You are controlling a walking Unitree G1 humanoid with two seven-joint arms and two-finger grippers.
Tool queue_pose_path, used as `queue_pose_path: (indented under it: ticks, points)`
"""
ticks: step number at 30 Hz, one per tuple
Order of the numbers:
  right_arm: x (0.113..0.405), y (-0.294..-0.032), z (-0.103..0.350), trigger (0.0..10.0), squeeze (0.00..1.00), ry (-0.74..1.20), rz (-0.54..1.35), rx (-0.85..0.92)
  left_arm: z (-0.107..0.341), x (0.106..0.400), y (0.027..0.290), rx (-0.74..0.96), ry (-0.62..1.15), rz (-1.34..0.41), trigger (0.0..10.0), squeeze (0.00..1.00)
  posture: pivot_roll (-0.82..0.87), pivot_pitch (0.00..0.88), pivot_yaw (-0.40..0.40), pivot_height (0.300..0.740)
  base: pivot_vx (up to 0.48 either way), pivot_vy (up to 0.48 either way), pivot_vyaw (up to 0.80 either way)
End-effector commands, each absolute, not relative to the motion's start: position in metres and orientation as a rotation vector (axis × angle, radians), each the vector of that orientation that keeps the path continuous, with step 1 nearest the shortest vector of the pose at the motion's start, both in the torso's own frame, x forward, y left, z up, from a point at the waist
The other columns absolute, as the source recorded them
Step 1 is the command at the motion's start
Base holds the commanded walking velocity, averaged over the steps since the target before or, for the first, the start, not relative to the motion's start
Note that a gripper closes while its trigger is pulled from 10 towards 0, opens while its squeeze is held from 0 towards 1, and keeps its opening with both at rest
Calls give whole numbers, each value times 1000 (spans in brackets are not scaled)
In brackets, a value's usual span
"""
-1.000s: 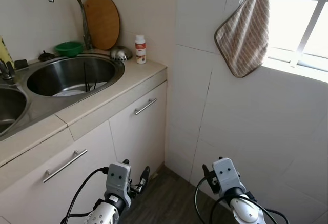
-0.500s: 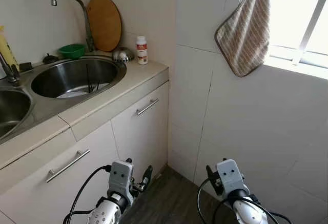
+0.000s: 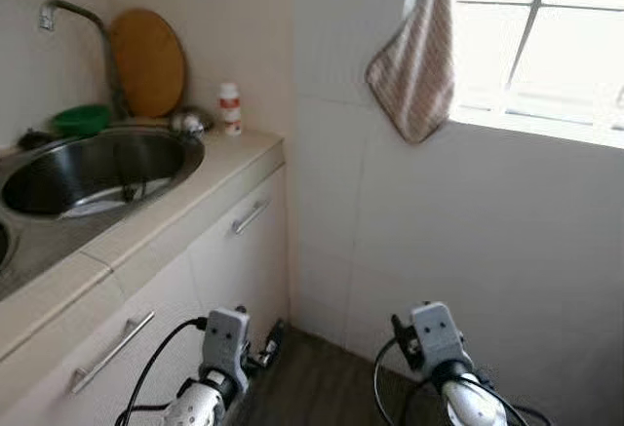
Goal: Kitchen organization
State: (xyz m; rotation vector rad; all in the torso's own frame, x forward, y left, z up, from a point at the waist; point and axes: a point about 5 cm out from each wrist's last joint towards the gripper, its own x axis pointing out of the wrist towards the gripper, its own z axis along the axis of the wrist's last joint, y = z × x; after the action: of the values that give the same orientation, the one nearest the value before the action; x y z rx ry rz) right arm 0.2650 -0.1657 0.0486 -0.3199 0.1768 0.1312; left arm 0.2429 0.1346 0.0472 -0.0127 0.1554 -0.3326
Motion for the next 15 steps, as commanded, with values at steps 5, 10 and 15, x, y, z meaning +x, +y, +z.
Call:
queue_pose_path:
  ticks: [5,10,15]
  points:
    - [268,-171,52,10000,0,173,116,-324,48,245,131,-1,161,-340,10000,0,19,0,47,740,0,0,-800]
    - [269,-169,52,10000,0,173,119,-326,47,246,132,10,167,-342,10000,0,22,0,47,740,0,-86,-800]
    - [269,-168,52,10000,0,170,126,-330,46,247,133,17,173,-342,10000,0,23,0,49,740,0,-469,-726]
